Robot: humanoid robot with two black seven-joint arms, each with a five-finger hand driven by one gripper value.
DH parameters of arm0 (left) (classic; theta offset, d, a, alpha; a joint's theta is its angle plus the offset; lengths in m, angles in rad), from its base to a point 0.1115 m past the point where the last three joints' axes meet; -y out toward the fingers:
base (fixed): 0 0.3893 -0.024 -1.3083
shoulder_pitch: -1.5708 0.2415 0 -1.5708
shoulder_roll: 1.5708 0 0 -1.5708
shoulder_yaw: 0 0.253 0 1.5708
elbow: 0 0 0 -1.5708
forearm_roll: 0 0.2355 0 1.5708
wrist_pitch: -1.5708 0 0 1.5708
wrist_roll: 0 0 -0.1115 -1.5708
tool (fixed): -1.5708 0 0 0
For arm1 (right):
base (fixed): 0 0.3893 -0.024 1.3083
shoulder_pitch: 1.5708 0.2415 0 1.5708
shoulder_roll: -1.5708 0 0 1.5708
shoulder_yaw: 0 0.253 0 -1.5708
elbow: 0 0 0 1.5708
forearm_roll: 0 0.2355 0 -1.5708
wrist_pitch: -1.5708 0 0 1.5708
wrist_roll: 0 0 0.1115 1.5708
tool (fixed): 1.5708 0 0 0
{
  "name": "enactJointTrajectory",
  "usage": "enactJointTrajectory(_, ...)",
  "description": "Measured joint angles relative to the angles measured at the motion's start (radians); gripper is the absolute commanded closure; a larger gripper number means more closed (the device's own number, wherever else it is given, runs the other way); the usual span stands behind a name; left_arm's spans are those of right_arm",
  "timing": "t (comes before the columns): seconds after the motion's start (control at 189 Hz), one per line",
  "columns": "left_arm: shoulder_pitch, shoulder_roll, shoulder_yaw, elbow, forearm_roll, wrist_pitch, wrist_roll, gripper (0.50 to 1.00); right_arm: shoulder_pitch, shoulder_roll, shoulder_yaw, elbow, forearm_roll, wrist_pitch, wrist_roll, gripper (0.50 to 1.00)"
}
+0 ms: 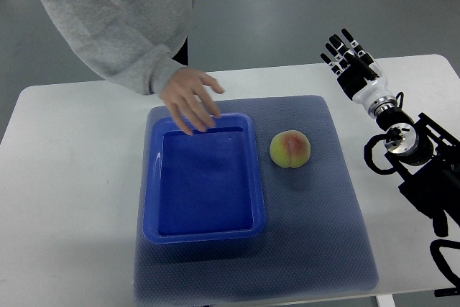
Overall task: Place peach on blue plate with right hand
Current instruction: 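Move the right hand over the peach beside the blue tray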
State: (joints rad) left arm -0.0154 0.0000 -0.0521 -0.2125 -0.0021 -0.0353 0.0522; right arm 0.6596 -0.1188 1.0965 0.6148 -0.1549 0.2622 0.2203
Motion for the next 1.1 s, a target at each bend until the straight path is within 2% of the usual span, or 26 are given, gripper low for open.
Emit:
enactJointTrajectory(0.392,0.000,0.000,0.000,-0.007,-0.001,0.000,0.000,0.500,0.017,-0.012,-0.066,0.009,-0.049,0.002,-0.008,0.568)
enactJointTrajectory(0.514,0.000,0.000,0.000,-0.007,-0.001,0.000,0.000,0.500,0.074,-0.046,-0.209,0.021,-0.169,0.011,-0.010,0.568)
enactJointTrajectory(0.626,0.000,0.000,0.000,-0.009,0.000,0.000,0.000,0.500,0.148,-0.119,-0.394,0.038,-0.332,0.038,-0.021,0.570)
enactJointTrajectory(0.795,0.000,0.000,0.000,-0.021,0.001,0.000,0.000,0.500,0.319,-0.253,-0.716,0.141,-0.578,0.135,-0.058,0.570)
enactJointTrajectory(0.933,0.000,0.000,0.000,-0.026,0.001,0.000,0.000,0.500,0.498,-0.328,-1.001,0.205,-0.633,0.196,-0.085,0.570)
enactJointTrajectory(1.034,0.000,0.000,-0.001,-0.029,0.001,0.000,0.000,0.500,0.616,-0.353,-1.151,0.271,-0.635,0.200,-0.125,0.570)
enactJointTrajectory(1.098,0.000,0.000,-0.001,-0.029,0.001,0.000,0.000,0.500,0.641,-0.355,-1.180,0.297,-0.635,0.199,-0.137,0.570)
